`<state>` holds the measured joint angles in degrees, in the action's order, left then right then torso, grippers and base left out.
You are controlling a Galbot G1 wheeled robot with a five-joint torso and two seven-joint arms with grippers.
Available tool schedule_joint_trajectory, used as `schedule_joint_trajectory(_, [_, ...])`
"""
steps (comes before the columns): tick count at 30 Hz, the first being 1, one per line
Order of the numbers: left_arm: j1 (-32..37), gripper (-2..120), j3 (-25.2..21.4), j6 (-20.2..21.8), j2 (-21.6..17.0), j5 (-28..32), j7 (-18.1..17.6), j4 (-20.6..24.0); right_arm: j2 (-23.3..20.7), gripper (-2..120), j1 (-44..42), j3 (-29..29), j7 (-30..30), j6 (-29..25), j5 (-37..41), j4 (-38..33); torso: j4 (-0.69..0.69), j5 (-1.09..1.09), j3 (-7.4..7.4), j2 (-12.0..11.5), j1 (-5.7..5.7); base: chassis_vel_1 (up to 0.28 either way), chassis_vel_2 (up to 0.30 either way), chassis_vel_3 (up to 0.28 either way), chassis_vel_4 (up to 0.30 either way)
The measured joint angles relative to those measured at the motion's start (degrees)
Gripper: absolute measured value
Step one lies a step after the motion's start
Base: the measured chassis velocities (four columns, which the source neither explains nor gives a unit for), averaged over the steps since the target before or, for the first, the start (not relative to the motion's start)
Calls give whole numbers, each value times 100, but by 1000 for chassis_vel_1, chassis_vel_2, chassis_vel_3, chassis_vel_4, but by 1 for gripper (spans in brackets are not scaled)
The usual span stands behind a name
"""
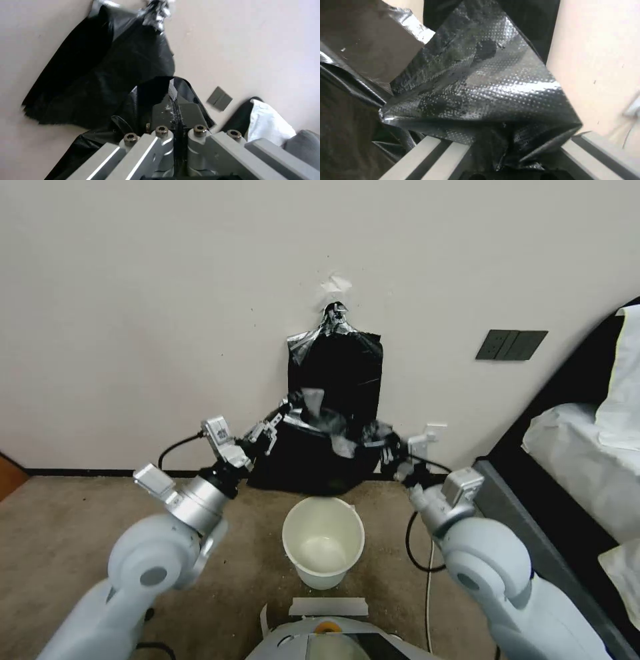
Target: Place a trash bag onto the trash bin.
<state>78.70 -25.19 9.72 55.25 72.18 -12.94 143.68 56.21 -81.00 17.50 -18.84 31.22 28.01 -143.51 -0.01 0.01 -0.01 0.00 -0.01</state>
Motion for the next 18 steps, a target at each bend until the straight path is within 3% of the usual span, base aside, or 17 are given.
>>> schedule_joint_trajectory(9, [582,0,186,-208,307,-633,423,-145,84,0,-108,-26,278,-206,-257,13,2,0,0,0,0,0,0,0,0])
schedule_joint_trajectory(12, [553,0,344,-535,322,-755,1001,-582,119,0,-119,38,564,-352,-371,17,2,-1,1,0,0,0,0,0,0])
schedule_joint_trajectory(18, [32,0,654,-878,141,-351,1600,-1202,257,0,-145,61,694,-389,-428,20,0,-1,1,0,1,0,0,0,0])
